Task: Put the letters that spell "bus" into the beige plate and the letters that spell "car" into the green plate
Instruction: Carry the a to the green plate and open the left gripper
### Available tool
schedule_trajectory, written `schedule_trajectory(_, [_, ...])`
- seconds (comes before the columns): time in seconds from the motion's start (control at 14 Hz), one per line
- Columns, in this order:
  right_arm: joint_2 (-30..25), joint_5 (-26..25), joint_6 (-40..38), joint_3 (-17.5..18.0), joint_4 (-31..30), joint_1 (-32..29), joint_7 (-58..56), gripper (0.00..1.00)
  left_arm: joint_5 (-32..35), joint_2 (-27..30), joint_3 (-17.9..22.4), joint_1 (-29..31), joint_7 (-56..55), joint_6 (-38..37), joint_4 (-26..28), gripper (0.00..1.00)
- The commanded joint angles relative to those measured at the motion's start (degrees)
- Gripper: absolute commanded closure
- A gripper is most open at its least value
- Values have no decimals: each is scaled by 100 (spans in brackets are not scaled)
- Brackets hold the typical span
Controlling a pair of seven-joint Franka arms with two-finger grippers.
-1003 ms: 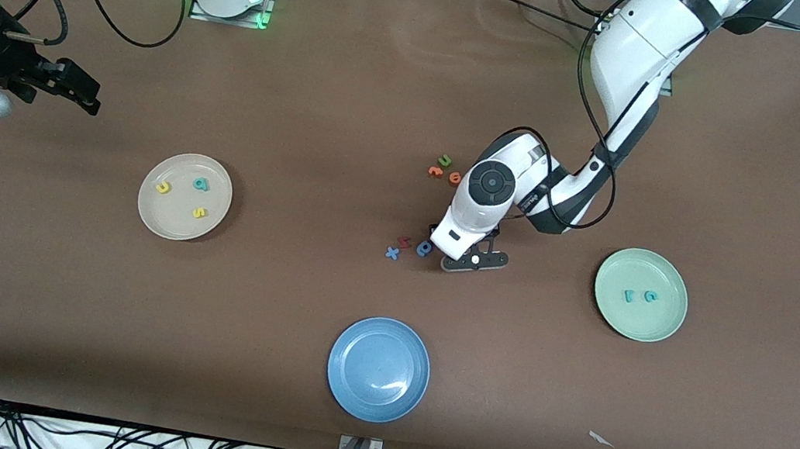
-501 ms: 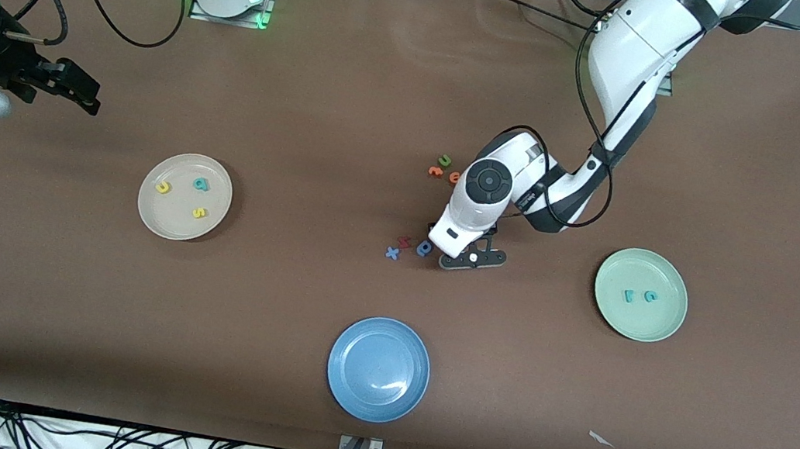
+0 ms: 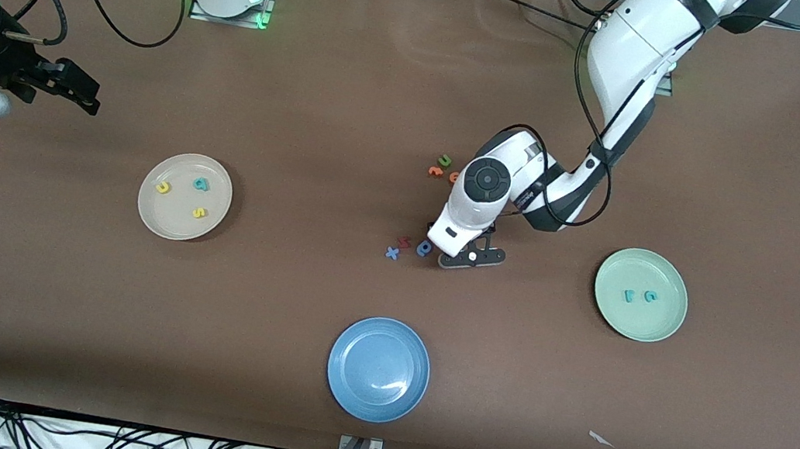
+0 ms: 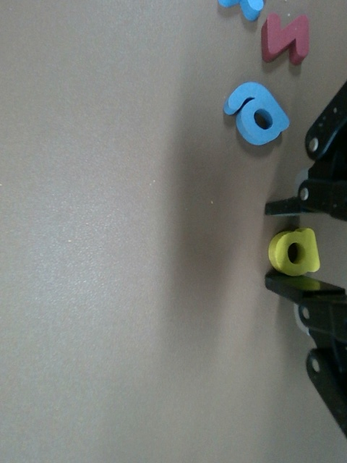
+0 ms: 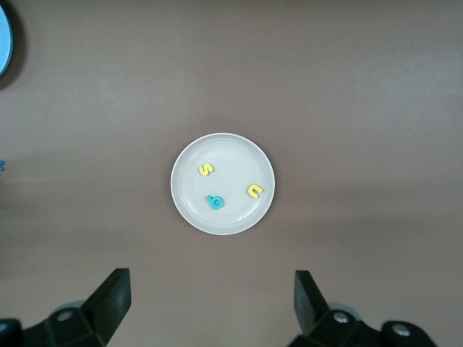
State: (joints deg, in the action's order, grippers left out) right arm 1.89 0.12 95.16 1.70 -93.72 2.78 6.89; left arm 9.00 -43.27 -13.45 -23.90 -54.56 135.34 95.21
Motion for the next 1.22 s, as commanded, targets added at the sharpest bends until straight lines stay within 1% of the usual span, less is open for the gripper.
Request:
schedule_trajectory(0.0, [13, -21, -86, -21, 91, 12, -65, 0, 173, -32, 44, -62, -134, -114, -37, 74])
schedule_trajectory(0.36, [13, -21, -86, -21, 91, 12, -65, 0, 182, -23, 53, -36, -64, -166, -28, 83])
schedule_trajectory(0.5, [13, -21, -86, -21, 91, 12, -73, 0, 208, 73, 79, 8, 198, -595, -168, 85])
schedule_trajectory(0.57, [13, -21, -86, -21, 91, 12, -65, 0, 217, 152, 80, 130, 435, -858, -230, 85])
schedule_trajectory(0.72, [13, -21, -86, -21, 91, 12, -82, 0, 225, 397, 79, 446, 1363, -1438, -257, 87])
schedule_trajectory(0.93, [13, -21, -86, -21, 91, 12, -82, 0, 225, 670, 80, 1201, 3033, -2124, -248, 87])
schedule_trajectory(1.07, [13, -21, -86, -21, 91, 12, -82, 0, 313, 767, 88, 1702, 4193, -2188, -196, 87])
schedule_trajectory(1.15, [13, -21, -86, -21, 91, 12, -82, 0, 461, 785, 80, 1974, 4651, -2196, -161, 87])
